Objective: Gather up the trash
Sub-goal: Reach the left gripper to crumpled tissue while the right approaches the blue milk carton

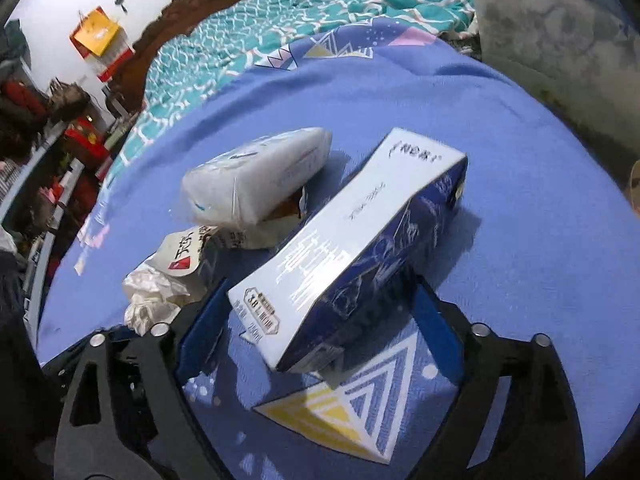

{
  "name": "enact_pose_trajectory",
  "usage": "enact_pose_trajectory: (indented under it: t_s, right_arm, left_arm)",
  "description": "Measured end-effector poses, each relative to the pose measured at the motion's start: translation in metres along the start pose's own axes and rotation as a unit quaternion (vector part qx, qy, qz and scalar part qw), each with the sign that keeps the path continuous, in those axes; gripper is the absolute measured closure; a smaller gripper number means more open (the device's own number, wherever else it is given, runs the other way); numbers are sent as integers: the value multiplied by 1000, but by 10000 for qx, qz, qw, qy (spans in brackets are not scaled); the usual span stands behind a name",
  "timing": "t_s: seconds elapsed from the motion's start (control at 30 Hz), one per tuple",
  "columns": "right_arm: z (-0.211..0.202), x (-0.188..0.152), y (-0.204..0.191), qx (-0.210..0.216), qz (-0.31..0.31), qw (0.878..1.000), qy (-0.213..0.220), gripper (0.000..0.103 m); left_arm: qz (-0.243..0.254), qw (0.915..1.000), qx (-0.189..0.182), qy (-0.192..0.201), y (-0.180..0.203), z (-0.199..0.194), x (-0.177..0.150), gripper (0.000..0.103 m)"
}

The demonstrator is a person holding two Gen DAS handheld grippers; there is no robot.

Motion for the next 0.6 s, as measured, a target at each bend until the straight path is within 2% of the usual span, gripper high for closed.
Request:
enact_pose_trajectory:
  t_s: [0.1,0.2,0.33,0.6]
  right_arm:
    - [-18,-8,0,8,-117,9999,105,42]
    - [-39,-23,1,93,-261,9994,200,44]
    - [-68,-60,0,191,-584,9978,258,45]
    - [-112,-152,2,247,-1137,9929,234,45]
  left_arm:
    - [98,9999,-38,8,3,-11,-8,70]
    - [44,9994,-353,-22,1,-28,-21,70]
    - [211,9984,-517,55,2,-57,-50,70]
    - [335,9978,-560,76,-5,-97,-114,70]
Point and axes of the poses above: each gripper's, at about its wrist camera, not at the fingertips, and z roughly the way its jaws point, y to its right, x to its top, the point moved 2 cm from there along z, roughly the way its jaws point, and after that the axes turned 4 degrees about -y, right-handed, at the moved point
